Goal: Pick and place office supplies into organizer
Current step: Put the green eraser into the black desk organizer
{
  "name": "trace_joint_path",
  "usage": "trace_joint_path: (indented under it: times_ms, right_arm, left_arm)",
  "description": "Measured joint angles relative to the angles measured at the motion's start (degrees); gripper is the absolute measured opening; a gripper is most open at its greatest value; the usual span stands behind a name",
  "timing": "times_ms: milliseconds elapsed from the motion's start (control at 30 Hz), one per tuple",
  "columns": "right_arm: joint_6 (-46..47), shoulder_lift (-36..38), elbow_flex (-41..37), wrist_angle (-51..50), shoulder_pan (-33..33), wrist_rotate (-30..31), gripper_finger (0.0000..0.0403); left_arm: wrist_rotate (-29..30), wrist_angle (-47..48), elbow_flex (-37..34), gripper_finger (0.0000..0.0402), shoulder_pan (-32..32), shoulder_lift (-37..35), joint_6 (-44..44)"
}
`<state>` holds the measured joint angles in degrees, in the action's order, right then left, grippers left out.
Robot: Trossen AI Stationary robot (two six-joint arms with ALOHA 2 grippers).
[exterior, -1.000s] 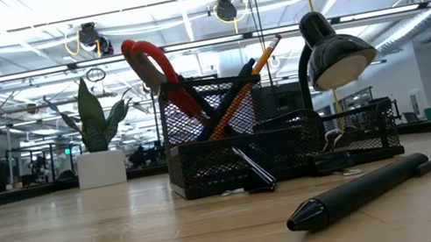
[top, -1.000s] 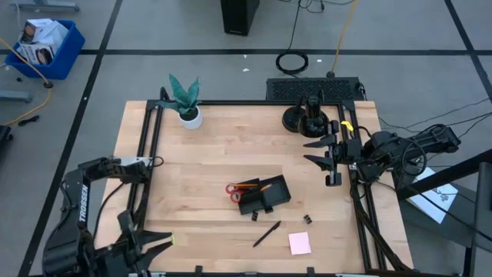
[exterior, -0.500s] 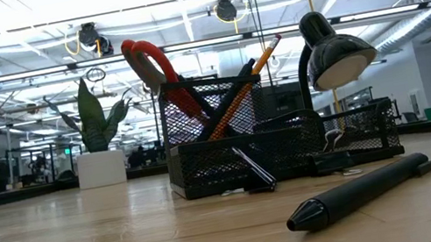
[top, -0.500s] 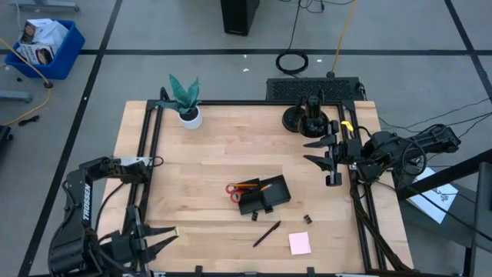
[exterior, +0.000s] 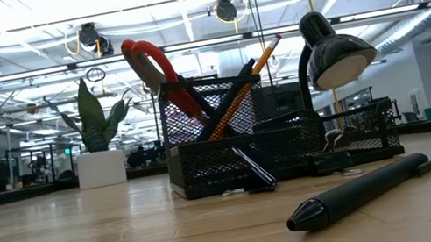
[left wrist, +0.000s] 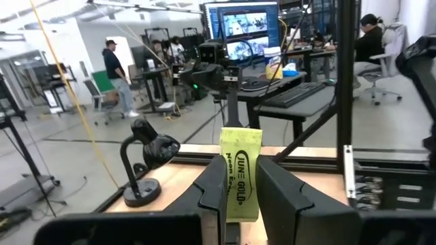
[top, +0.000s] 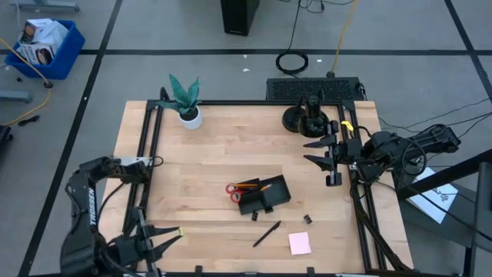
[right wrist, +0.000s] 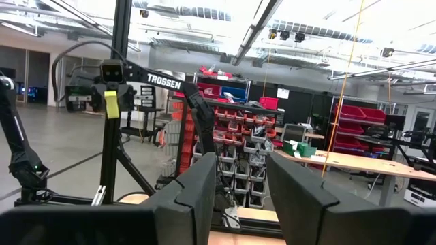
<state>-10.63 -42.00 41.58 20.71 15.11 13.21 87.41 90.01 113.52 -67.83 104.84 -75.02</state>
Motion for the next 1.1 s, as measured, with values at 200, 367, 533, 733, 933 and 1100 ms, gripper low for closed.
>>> trace_joint_path:
  times_ms: [200, 367, 533, 733, 933, 1100]
  right_arm:
    - [0.10, 0.00, 0.00, 0.00, 0.00, 0.00, 0.0123]
    - [0.90, -0.01, 0.00, 0.00, 0.00, -0.02, 0.0123]
    - [0.81, -0.02, 0.00, -0.02, 0.00, -0.02, 0.0123]
    - [0.76, -0.01, 0.00, -0.03, 0.00, -0.02, 0.0123]
    - [0.75, -0.02, 0.00, -0.04, 0.00, -0.02, 0.0123]
    - [0.74, -0.02, 0.00, -0.07, -0.01, -0.02, 0.0123]
  left_arm:
    - [-0.87, 0.01, -7.39, 0.0063, 2.49, 0.02, -5.85]
    - [-1.30, 0.01, -13.33, 0.0063, 3.87, 0.02, -12.82]
    - [-1.94, 0.03, -18.96, 0.0063, 4.06, 0.02, -21.08]
    - [-2.28, -0.01, -25.81, 0.0063, 4.13, 0.02, -32.30]
    - [-1.90, -0.46, -31.38, 0.0063, 4.56, 0.02, -42.04]
    - [-1.85, -4.51, -35.15, 0.0063, 5.45, 0.02, -45.44]
